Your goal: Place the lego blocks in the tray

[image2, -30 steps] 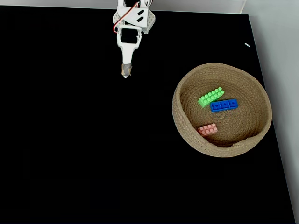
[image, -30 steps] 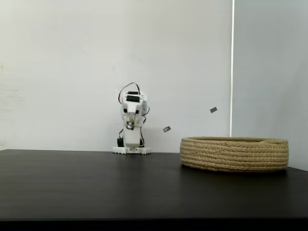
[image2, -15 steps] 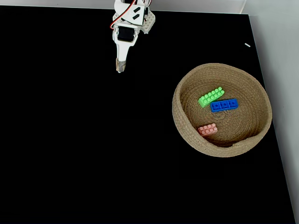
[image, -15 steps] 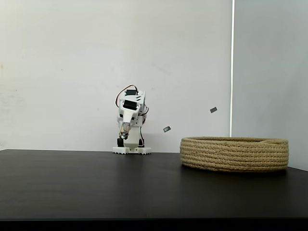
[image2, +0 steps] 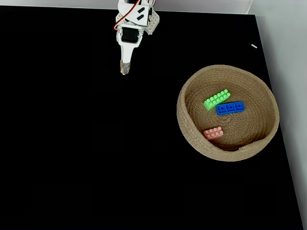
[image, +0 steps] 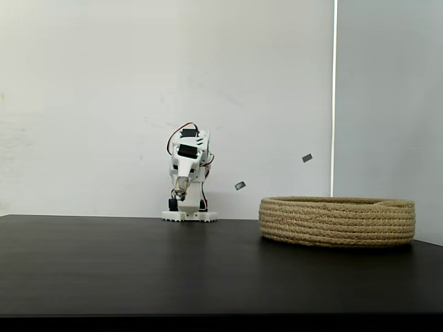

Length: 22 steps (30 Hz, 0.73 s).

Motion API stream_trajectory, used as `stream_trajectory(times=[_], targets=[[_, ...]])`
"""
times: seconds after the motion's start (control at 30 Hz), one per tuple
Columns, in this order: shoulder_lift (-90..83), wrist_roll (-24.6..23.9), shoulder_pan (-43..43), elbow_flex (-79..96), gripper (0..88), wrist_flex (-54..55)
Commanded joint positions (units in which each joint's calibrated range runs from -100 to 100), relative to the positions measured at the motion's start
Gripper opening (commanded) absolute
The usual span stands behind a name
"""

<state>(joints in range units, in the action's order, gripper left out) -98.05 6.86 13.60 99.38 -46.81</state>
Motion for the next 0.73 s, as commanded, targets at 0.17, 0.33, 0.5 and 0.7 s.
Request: stream_trajectory(times=[0.17, 0.33, 0.5, 0.7], targets=[[-0.75, -0.73, 0.0, 0.62, 0.2, 0.37], [-0.75, -2.1, -0.33, 0.62, 0.2, 0.29], [-0.75, -2.88, 0.58, 0.62, 0.2, 0.29], [-0.75, -2.25, -0.16, 0.62, 0.2, 0.29]])
